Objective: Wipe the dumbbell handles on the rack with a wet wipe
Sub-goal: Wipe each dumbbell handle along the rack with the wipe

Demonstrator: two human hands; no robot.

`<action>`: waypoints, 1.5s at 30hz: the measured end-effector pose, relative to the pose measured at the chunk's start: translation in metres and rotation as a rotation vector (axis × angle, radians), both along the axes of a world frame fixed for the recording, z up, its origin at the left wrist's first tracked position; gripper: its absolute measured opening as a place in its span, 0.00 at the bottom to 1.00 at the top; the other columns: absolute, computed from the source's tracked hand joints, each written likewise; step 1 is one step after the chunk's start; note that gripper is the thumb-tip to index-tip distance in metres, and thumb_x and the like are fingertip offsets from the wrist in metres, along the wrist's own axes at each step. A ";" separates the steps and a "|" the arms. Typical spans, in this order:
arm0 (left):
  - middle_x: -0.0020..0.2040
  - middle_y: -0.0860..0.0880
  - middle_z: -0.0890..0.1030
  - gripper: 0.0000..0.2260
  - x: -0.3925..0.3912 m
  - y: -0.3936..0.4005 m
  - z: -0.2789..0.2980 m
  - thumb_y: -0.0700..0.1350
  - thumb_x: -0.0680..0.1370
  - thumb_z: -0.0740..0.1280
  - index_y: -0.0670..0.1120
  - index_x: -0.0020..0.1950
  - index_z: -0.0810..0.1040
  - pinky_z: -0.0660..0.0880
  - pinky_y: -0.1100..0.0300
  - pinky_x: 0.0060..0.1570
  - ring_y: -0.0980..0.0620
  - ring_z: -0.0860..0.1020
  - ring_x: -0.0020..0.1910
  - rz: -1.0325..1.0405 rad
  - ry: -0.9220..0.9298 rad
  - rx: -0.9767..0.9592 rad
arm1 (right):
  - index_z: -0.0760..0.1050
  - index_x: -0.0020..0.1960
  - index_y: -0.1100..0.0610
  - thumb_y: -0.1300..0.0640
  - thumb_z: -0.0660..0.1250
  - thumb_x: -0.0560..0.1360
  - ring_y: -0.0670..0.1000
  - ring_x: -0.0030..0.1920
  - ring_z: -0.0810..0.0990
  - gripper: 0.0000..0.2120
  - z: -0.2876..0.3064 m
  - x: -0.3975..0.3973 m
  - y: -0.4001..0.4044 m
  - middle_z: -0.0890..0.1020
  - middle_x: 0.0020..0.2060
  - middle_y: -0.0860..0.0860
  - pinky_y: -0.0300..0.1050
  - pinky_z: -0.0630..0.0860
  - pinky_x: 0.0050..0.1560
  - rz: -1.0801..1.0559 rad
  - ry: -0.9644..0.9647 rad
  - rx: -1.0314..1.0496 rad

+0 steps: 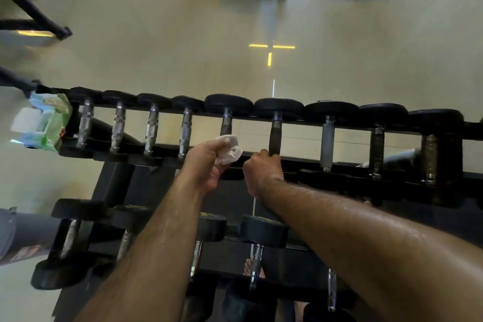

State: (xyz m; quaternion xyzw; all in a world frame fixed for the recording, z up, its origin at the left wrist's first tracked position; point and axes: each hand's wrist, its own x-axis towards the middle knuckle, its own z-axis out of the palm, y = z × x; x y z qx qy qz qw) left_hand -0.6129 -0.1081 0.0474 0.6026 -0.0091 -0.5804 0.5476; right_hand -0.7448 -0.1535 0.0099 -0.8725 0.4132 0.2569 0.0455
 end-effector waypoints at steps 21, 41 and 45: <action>0.54 0.42 0.87 0.16 0.001 -0.017 -0.001 0.35 0.75 0.77 0.43 0.62 0.82 0.84 0.56 0.44 0.45 0.87 0.52 -0.183 -0.411 0.001 | 0.70 0.80 0.49 0.27 0.65 0.77 0.56 0.75 0.72 0.39 0.013 -0.138 -0.048 0.75 0.76 0.50 0.59 0.65 0.79 0.222 -0.300 0.018; 0.52 0.46 0.86 0.07 -0.061 -0.099 -0.068 0.37 0.75 0.75 0.43 0.52 0.87 0.80 0.54 0.48 0.43 0.83 0.51 -0.709 -1.694 -0.477 | 0.29 0.84 0.48 0.17 0.57 0.70 0.52 0.80 0.21 0.61 -0.028 -0.213 -0.073 0.19 0.78 0.47 0.58 0.30 0.83 -0.067 -0.247 0.120; 0.67 0.43 0.82 0.16 -0.050 -0.086 -0.082 0.41 0.79 0.66 0.41 0.66 0.83 0.78 0.43 0.66 0.40 0.77 0.70 -1.041 -1.823 -0.613 | 0.33 0.86 0.49 0.16 0.54 0.68 0.51 0.80 0.21 0.61 -0.028 -0.215 -0.073 0.20 0.79 0.47 0.56 0.29 0.83 -0.074 -0.256 0.132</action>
